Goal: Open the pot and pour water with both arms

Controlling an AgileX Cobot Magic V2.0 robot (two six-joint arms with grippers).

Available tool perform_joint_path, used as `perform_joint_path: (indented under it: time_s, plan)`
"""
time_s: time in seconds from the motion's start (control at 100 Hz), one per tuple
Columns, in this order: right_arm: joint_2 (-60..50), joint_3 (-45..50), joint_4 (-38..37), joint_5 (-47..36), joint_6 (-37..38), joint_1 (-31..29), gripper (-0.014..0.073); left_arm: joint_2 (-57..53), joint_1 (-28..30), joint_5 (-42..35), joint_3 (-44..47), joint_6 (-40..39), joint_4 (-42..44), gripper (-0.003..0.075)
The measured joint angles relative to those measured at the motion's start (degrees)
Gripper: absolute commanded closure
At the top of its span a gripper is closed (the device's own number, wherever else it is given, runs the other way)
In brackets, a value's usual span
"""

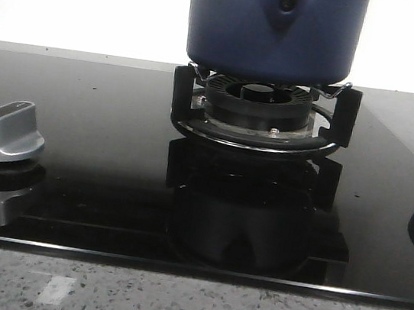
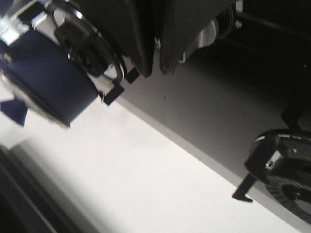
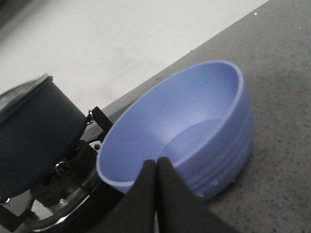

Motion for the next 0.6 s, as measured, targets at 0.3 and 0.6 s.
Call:
perform_joint_path:
  time_s: [0.3, 0.6]
  plan:
    - [8.7, -15.1, -1.1, 14.2, -7.3, 0.0, 0.0668, 0.0, 0.0, 5.7, -7.7, 0.1, 13.5, 0.0738]
    - [14.0, -24.4, -1.2, 19.4, -17.0, 0.0, 0.0668, 8.1, 0.0, 13.2, -16.9, 3.5, 18.9, 0.0549]
